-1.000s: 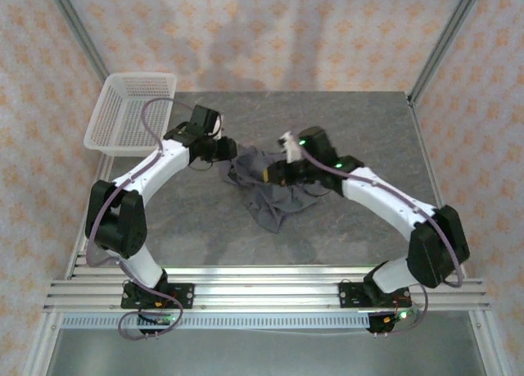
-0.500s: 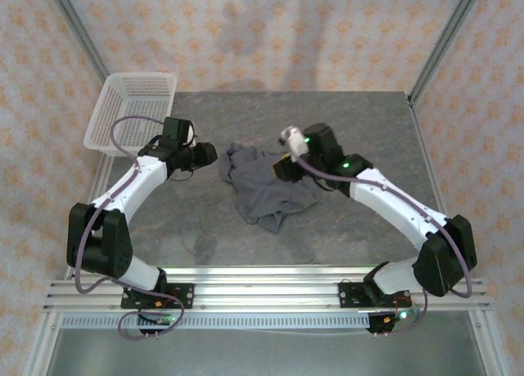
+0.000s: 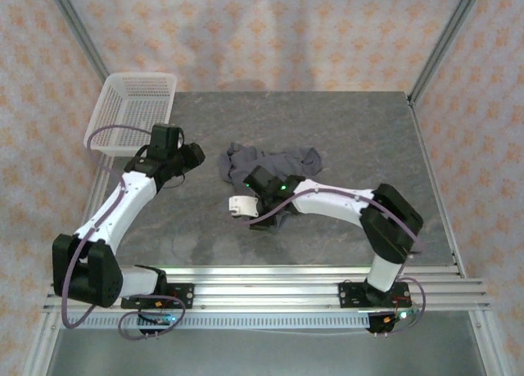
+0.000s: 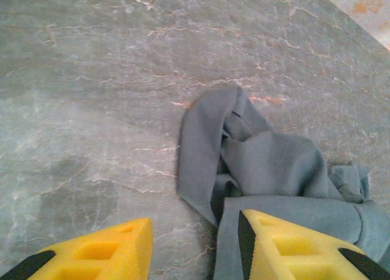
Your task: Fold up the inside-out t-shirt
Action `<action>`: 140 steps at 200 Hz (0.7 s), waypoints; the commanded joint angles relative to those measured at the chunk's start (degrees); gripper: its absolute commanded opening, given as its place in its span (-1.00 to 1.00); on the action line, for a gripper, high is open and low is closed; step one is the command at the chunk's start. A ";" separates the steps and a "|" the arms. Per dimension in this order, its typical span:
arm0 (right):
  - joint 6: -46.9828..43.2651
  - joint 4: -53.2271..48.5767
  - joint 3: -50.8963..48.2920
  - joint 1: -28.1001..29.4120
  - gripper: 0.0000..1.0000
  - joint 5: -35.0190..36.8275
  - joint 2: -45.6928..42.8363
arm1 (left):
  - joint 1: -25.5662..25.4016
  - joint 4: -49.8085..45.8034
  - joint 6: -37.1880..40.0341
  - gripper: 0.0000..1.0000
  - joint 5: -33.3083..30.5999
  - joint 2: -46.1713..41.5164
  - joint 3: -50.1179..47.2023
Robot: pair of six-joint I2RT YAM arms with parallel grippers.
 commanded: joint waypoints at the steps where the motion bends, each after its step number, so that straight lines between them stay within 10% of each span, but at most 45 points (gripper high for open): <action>1: -9.37 -5.00 5.26 -0.01 -0.17 -1.61 2.82 | 0.41 0.85 -1.93 -0.16 -3.60 -2.67 -1.83; 140: -11.87 3.16 4.40 -0.08 -0.12 3.42 8.06 | 0.97 0.83 -0.97 -0.16 -2.14 -4.49 -4.22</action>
